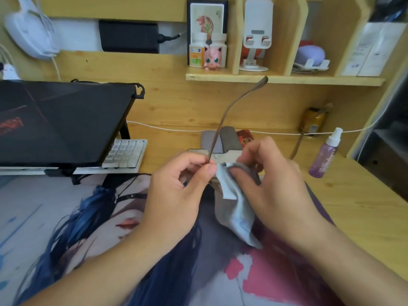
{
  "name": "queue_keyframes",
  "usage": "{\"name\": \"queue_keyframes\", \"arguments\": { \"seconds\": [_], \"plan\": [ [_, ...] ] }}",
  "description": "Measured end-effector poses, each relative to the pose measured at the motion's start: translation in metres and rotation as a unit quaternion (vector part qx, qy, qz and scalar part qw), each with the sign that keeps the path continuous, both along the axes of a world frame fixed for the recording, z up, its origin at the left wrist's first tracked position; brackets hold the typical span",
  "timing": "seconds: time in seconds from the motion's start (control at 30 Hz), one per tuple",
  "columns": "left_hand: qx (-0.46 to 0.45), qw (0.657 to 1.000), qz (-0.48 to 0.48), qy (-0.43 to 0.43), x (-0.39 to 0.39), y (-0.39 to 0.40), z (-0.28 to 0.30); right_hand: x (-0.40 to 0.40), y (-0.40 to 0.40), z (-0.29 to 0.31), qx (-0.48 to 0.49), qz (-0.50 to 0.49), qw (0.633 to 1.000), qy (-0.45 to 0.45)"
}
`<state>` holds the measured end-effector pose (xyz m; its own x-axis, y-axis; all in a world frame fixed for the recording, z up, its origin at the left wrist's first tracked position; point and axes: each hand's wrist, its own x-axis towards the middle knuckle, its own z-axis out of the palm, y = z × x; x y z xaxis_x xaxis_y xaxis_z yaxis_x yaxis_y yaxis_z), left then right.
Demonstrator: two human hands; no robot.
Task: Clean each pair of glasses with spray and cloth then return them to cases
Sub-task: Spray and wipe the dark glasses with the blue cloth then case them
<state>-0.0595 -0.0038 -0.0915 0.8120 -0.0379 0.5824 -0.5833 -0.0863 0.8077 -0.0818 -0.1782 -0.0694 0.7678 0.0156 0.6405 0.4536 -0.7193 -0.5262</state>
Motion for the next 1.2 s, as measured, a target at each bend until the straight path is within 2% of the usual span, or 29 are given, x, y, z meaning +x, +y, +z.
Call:
{"name": "queue_keyframes", "arguments": {
  "seconds": [0.07,0.13,0.27,0.37,0.5,0.77,0.9,1.03,1.2],
  "plan": [
    [0.004,1.0,0.008,-0.002,-0.002,-0.001,0.0,0.003,0.003,-0.002,-0.071,-0.047,0.995,-0.054],
    [-0.001,1.0,0.021,0.003,-0.001,-0.001,0.0,0.0,0.003,-0.004,-0.104,-0.034,0.99,-0.089],
    [-0.014,0.998,0.059,0.016,0.003,0.003,0.003,-0.017,-0.001,-0.007,-0.147,0.097,0.984,-0.02],
    [-0.022,0.997,0.069,0.034,0.002,0.004,0.006,-0.018,-0.005,-0.012,-0.218,0.085,0.971,-0.046],
    [-0.033,0.995,0.048,0.086,-0.004,-0.002,0.006,-0.015,-0.001,-0.013,-0.18,0.027,0.973,-0.142],
    [-0.052,0.98,0.023,0.19,-0.013,-0.015,0.005,-0.017,0.02,-0.014,-0.227,0.002,0.956,-0.184],
    [-0.002,0.981,0.016,0.192,-0.012,-0.007,0.008,-0.008,0.005,-0.019,-0.229,0.046,0.959,-0.16],
    [0.068,0.986,0.025,0.153,-0.016,-0.002,0.018,-0.008,-0.011,-0.017,-0.16,0.121,0.972,-0.12],
    [0.068,0.986,0.04,0.148,-0.013,0.005,0.023,-0.006,-0.024,-0.012,-0.103,0.144,0.978,-0.109]
  ]
}}
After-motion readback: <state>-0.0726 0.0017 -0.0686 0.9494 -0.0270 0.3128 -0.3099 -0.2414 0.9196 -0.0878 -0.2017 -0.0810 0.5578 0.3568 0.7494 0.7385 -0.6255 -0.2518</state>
